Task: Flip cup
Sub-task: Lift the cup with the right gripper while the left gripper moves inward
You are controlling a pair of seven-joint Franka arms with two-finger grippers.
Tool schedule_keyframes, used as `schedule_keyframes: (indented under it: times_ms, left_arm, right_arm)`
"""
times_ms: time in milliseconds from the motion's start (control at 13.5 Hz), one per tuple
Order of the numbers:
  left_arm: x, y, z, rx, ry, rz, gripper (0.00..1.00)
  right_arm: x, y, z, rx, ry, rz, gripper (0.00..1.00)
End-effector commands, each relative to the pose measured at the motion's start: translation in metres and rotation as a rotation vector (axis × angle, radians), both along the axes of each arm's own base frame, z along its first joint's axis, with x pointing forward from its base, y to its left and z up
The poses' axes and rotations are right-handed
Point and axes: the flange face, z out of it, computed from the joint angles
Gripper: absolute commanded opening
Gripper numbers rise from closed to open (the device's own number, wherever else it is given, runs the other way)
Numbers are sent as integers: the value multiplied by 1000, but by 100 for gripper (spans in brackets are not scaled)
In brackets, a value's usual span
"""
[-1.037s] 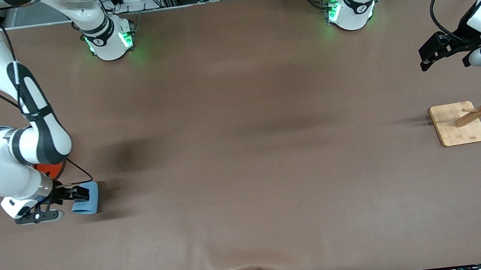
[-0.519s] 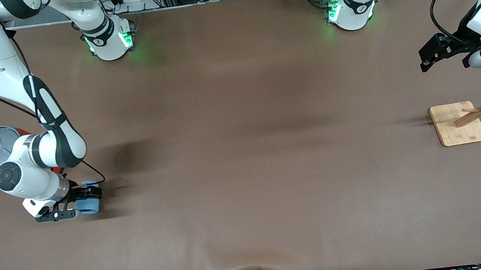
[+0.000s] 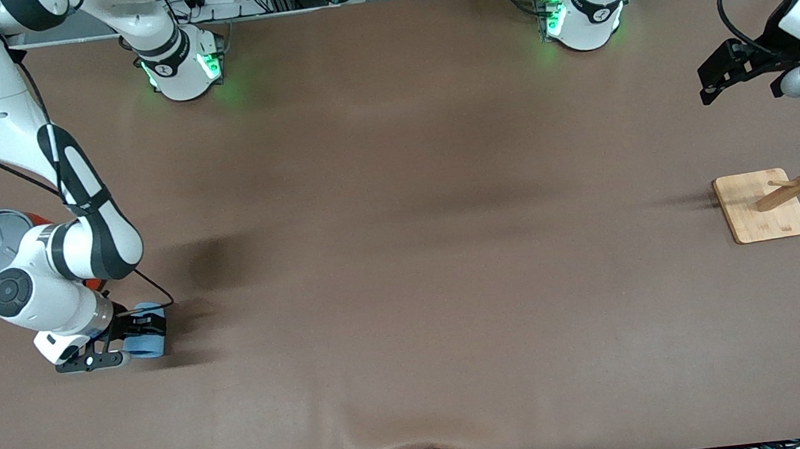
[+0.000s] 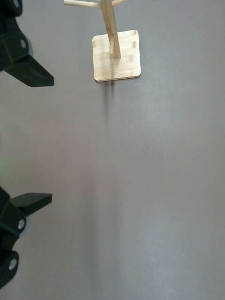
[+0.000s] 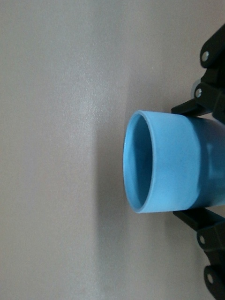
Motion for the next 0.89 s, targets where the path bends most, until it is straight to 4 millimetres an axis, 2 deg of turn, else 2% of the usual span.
schedule_keyframes:
  times_ms: [0,148,222,370,519,593,667,815]
  left_arm:
    - [1,-9,-7,-46,29,-24,100]
    - [5,-17,-21,-95,65,-30,100]
    - [7,-24,-31,-122,89,-39,100]
    - [14,-47,-58,-173,152,-63,100]
    - [16,-67,-85,-224,219,-80,100]
    - [19,-72,-95,-255,246,-79,100]
    - [21,-77,-100,-298,261,-75,100]
    - [26,-86,-113,-369,289,-69,100]
  right_arm:
    - [5,16,14,4,-19,63,78]
    - [8,42,31,-8,-46,211,78]
    - [10,66,43,-13,-63,293,78]
    - [7,131,72,-19,-101,412,78]
    - [-4,197,82,-18,-110,524,78]
    - [-14,237,84,-16,-115,599,78]
    - [-28,285,84,-12,-128,675,78]
    - [-62,369,82,-5,-164,804,78]
